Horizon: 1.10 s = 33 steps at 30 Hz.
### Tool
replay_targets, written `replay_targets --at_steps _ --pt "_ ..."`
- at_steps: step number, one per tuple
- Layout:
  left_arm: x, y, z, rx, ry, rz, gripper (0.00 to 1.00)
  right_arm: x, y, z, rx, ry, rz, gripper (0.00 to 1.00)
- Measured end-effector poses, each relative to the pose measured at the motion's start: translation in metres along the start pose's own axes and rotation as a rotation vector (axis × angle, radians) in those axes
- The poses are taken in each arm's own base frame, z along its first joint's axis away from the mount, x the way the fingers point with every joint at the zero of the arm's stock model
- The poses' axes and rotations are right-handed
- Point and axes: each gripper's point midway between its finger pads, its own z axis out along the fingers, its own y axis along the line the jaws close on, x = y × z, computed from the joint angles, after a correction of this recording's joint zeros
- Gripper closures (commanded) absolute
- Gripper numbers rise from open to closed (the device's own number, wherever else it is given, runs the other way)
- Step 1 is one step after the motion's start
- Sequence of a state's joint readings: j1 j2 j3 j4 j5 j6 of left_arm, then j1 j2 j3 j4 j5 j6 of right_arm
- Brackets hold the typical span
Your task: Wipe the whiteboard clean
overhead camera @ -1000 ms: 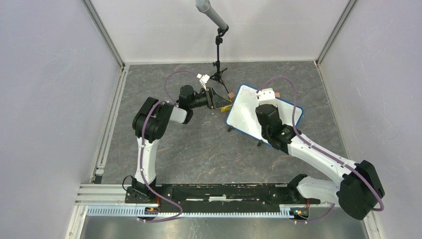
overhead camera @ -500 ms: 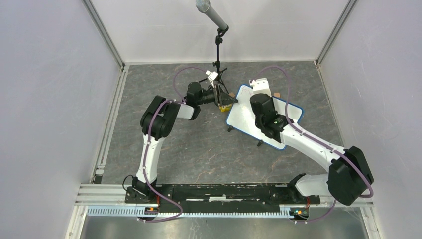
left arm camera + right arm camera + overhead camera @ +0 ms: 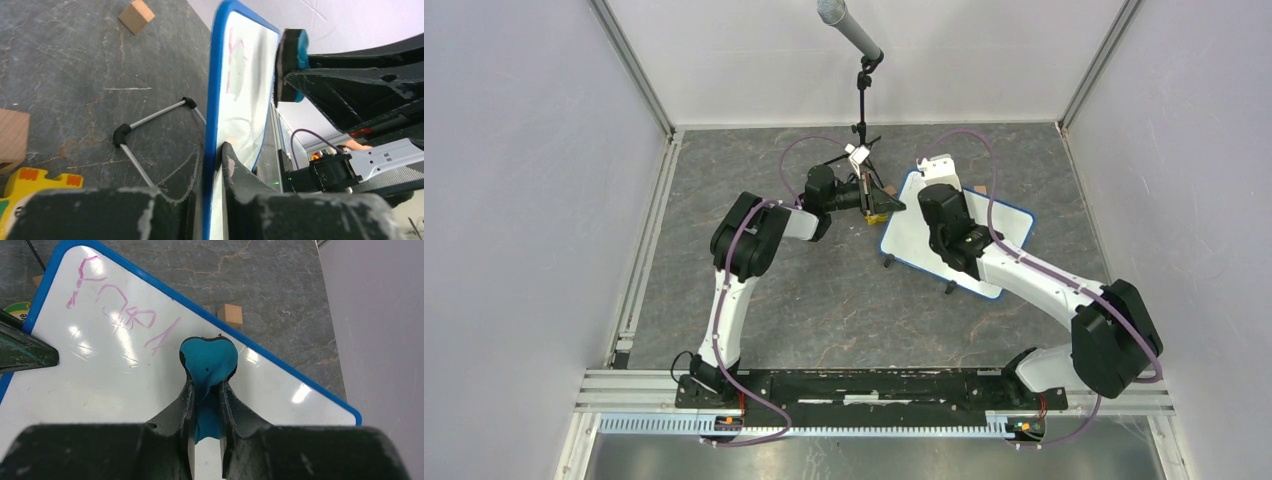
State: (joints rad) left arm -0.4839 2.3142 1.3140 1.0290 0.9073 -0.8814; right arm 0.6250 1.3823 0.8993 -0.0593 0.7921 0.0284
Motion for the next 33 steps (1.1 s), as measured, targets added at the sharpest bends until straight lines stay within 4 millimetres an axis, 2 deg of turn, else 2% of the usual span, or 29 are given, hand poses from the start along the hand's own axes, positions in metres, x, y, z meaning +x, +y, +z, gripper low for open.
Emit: replay_targets --at_steps 4,10,17,21,27,33 --pt "0.001 -0.004 0.001 0.018 0.008 0.012 0.97 0.002 0.003 0.004 0.003 0.009 -0.017 0.84" --pt "0.003 -0.003 0.002 0.009 0.02 0.032 0.98 -0.01 0.02 0.017 -0.018 0.011 -0.023 0.84" --pt "0.004 -0.001 0.001 -0.008 0.026 0.049 0.98 -0.034 0.063 0.035 -0.098 -0.013 0.002 0.84" --pt "0.004 0.0 0.002 -0.013 0.026 0.052 0.98 -0.043 0.077 0.04 -0.119 -0.022 0.021 0.84" --pt "0.002 0.0 0.002 -0.02 0.022 0.053 0.98 -0.039 0.072 0.04 -0.113 -0.026 0.045 0.84" --pt "0.001 0.0 0.002 -0.028 0.014 0.053 0.98 -0.009 0.029 0.028 -0.061 -0.006 0.09 0.84"
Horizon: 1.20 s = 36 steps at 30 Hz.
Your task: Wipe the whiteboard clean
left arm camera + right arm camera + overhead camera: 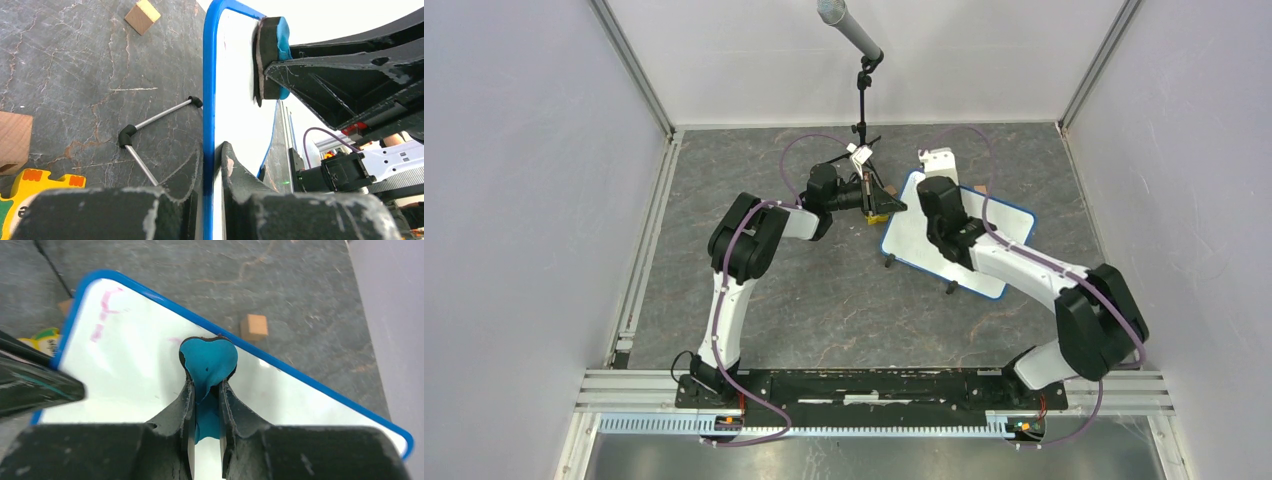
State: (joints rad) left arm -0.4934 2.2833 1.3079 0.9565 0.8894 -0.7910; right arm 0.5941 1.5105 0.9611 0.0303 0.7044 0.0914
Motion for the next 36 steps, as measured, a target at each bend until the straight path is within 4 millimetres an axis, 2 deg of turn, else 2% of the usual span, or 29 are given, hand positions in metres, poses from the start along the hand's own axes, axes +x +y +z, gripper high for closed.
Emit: replay_targets --at_steps 2,4,9,12,19,23,29,36 --pt "0.0 0.0 0.0 -0.003 -0.001 -0.001 0.98 0.009 -0.015 -0.005 0.03 0.006 0.006 0.84" --pt "0.001 -0.001 0.0 -0.005 -0.002 -0.002 0.98 0.013 -0.021 -0.007 0.045 0.009 0.008 0.84" --pt "0.001 -0.001 -0.001 -0.012 -0.005 -0.005 0.98 0.013 -0.019 -0.008 0.044 0.007 0.009 0.84" --pt "0.0 0.0 -0.001 -0.019 -0.008 -0.005 0.98 0.008 -0.009 -0.006 0.039 0.013 -0.015 0.84" --pt "0.0 0.0 -0.001 -0.024 -0.008 -0.005 0.98 -0.024 0.046 0.013 -0.02 -0.002 -0.044 0.84" --pt "0.0 0.001 -0.002 -0.03 -0.007 0.0 0.98 -0.034 0.052 0.019 -0.029 -0.01 -0.033 0.84" --pt "-0.001 0.002 -0.001 -0.039 -0.012 0.003 0.98 -0.029 0.043 0.019 -0.039 -0.011 0.001 0.85" --pt "0.0 0.001 -0.002 -0.04 -0.011 0.006 0.98 0.004 -0.016 0.0 0.019 0.017 0.053 0.84"
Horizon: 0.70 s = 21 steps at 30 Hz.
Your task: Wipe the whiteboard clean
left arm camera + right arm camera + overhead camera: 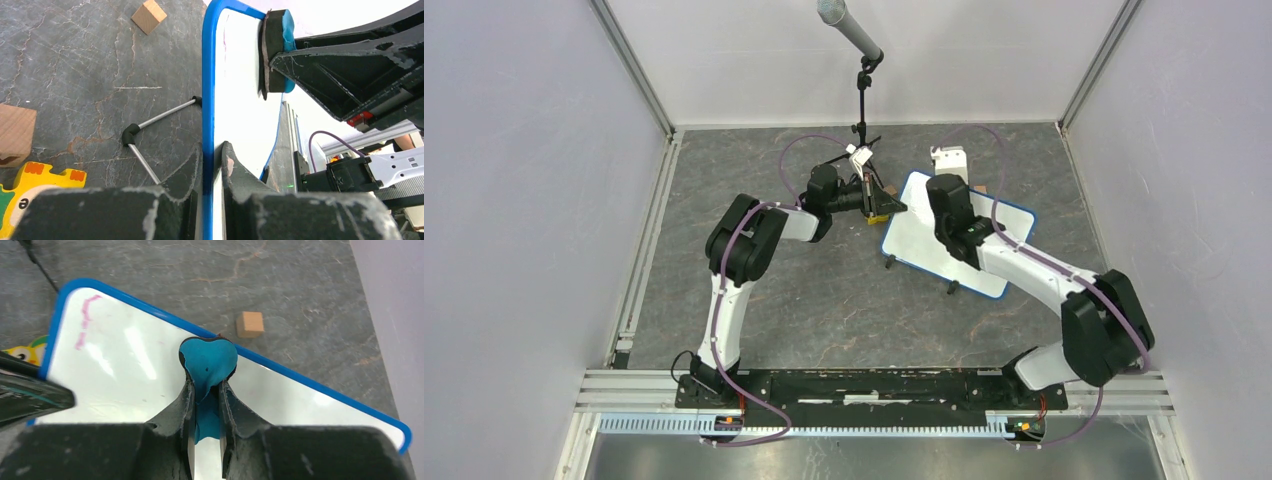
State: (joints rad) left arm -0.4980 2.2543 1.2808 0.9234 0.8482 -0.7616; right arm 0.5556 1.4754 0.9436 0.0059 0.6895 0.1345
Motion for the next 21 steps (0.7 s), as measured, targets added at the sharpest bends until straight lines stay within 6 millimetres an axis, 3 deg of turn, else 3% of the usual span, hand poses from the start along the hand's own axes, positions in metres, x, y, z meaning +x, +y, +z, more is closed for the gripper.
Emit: replay_targets --at_steps 4,11,15,21 --pt "0.001 -0.002 -0.001 0.0 0.001 0.001 0.98 0.007 -0.019 -0.005 0.025 0.015 0.005 0.84" --pt "0.002 -0.001 -0.002 -0.007 -0.003 -0.002 0.98 0.004 -0.014 -0.001 0.018 0.045 -0.023 0.84" --pt "0.002 0.0 -0.001 -0.016 -0.007 -0.005 0.98 -0.009 0.005 0.011 0.004 0.057 -0.048 0.84" --pt "0.001 0.001 0.0 -0.022 -0.013 -0.004 0.98 -0.033 0.048 0.025 -0.085 0.051 -0.055 0.84"
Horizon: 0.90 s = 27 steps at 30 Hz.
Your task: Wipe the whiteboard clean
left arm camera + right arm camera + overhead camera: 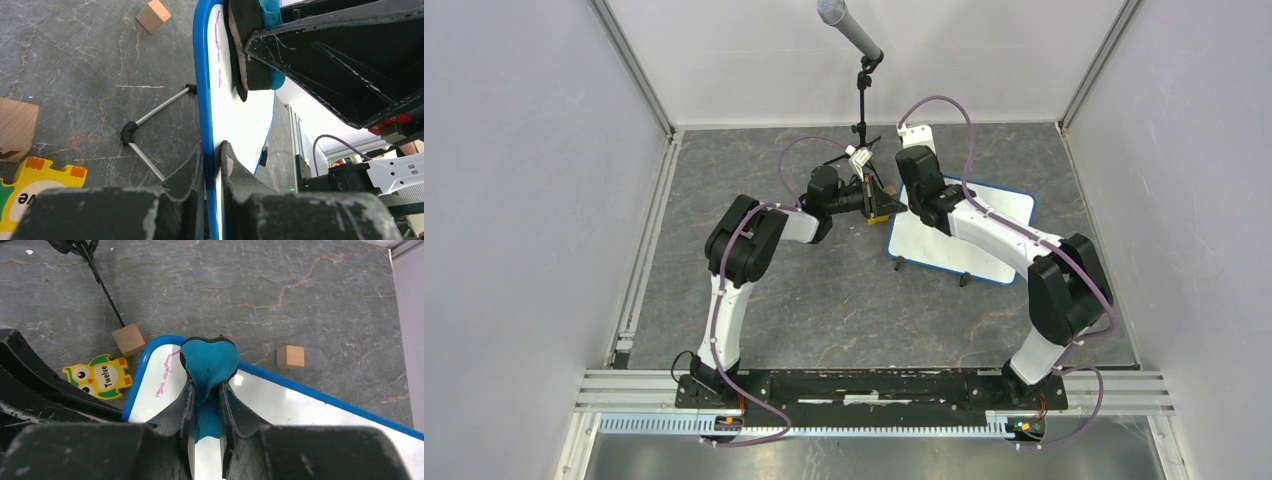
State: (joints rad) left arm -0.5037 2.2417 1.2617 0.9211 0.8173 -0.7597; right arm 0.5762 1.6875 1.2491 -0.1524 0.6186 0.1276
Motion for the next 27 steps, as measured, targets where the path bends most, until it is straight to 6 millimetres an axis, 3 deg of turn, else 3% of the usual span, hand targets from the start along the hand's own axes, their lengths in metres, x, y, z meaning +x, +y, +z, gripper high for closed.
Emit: replay_targets --at_steps 3,8,14,16,22,27 --pt "0.0 0.0 0.0 0.0 0.001 -0.001 0.98 -0.001 0.005 0.001 -0.018 0.001 0.003 0.84" --pt "0.001 -0.001 0.001 0.001 0.003 -0.001 0.98 0.002 -0.004 -0.001 -0.023 -0.003 0.029 0.84" --pt "0.003 -0.003 -0.001 0.001 0.005 0.003 0.98 0.021 -0.046 -0.012 0.037 0.014 0.06 0.84" --pt "0.004 -0.003 -0.001 0.0 0.006 0.006 0.98 0.023 -0.05 -0.014 0.041 0.017 0.058 0.84" --pt "0.005 -0.003 -0.003 -0.001 0.008 0.01 0.98 0.019 -0.032 -0.017 0.031 0.023 0.003 0.84" --pt "0.006 -0.003 -0.003 -0.003 0.01 0.013 0.98 0.001 0.014 -0.01 -0.027 0.016 -0.035 0.84"
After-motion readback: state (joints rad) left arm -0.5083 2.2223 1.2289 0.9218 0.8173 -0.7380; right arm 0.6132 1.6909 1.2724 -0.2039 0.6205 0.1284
